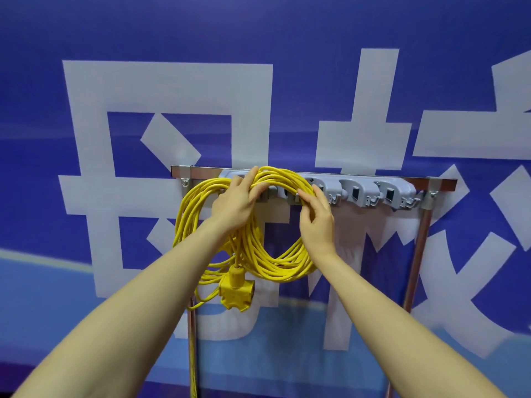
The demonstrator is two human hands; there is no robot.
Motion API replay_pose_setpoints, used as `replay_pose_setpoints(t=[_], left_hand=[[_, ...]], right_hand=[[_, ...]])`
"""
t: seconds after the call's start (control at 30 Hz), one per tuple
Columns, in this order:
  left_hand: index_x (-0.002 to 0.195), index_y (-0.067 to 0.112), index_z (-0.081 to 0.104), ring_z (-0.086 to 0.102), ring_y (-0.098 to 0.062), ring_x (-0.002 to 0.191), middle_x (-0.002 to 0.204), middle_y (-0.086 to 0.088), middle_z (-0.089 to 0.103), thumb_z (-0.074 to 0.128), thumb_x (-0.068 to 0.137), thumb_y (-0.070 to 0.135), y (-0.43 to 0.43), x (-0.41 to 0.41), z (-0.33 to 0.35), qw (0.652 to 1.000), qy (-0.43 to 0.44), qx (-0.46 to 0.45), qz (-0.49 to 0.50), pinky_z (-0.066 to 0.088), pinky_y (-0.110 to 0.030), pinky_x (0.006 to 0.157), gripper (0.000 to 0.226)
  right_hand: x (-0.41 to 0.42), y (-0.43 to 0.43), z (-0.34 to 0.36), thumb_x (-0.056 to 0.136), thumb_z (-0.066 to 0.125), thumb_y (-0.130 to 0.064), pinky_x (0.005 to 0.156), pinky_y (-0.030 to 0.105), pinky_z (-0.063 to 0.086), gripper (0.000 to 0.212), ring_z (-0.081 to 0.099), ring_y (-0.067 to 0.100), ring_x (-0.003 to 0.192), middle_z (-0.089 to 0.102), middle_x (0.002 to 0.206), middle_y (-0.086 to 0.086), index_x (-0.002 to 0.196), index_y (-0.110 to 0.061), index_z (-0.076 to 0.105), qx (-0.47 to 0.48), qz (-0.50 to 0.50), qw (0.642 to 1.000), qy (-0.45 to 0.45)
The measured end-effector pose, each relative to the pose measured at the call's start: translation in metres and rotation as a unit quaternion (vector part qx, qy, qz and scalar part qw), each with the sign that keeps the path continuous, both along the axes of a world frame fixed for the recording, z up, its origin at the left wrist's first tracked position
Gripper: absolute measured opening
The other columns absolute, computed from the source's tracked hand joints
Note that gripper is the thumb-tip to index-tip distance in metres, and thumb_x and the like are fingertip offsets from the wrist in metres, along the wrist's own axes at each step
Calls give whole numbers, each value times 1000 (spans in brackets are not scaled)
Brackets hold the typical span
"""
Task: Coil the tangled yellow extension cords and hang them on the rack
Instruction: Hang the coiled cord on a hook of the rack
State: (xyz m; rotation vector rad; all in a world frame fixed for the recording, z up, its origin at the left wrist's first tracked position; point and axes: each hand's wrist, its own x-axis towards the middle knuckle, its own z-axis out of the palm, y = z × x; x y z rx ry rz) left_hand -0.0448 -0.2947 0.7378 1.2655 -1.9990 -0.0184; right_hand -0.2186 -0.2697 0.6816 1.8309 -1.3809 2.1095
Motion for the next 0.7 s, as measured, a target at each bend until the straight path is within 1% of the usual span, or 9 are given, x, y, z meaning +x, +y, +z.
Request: replay_pose_setpoints(t=[0.1,0.2,0.27,0.33,0.43,0.5,0.57,0.63,0.7], left_hand=[[154,32,15,36,-32,138,154,-10,30,15,103,48,3,-3,1,999,33,21,1,37,-49,105,54],[153,31,24,41,-31,134,149,-9,40,21,103,50,-3,-2,5,999,48,14,-7,40,-46,102,53],[151,31,29,45,-30,130,145,-9,45,25,103,49,-5,1,5,999,47,-14,-5,44,-44,96,52],[151,30,29,43,-30,132,147,-9,43,29,103,45,-8,5,4,999,36,-24,-22,43,-42,98,50],[152,28,27,33,-26,140,155,-7,33,36,104,36,-15,11,9,994,32,21,-100,32,-39,110,49],[151,28,31,33,-24,140,154,-6,35,40,104,29,-15,11,7,988,80,39,-129,30,-36,112,48],[149,27,35,35,-20,138,151,-4,38,42,104,24,-12,5,-2,978,153,36,-139,31,-31,109,46],[146,24,41,36,-18,136,149,-3,40,42,103,20,-6,-5,-8,964,227,37,-134,28,-25,103,43],[144,25,44,37,-17,136,150,-1,40,41,102,19,-4,-13,-10,955,273,38,-105,28,-26,102,42]], right_hand=[[5,3,-5,94,47,-1,115,40,30,38,28,15,141,35,150,5,127,-17,59,13,11,1000,6],[1,3,-7,93,46,1,116,42,27,44,22,17,143,28,153,5,133,-16,51,18,1,998,63],[-1,4,-9,94,43,4,115,42,28,46,21,18,144,26,154,6,135,-15,49,20,-2,997,70],[-4,5,-18,94,43,5,116,39,26,41,20,18,144,25,154,6,129,-11,55,23,-13,996,83],[-13,4,-40,92,48,5,116,30,21,34,16,17,145,16,156,0,120,-7,63,34,-51,985,159],[-16,7,-45,90,48,8,115,24,21,39,17,9,142,15,154,-8,122,-10,62,31,-37,989,142],[-16,12,-38,91,48,7,112,20,22,36,20,3,138,23,152,-7,114,-12,66,37,-26,993,110],[-15,18,-28,91,49,4,109,21,24,30,25,3,135,32,150,0,109,-13,66,36,-25,994,102],[-16,22,-21,90,51,0,107,25,28,30,33,10,133,39,145,4,113,-15,63,28,-27,994,106]])
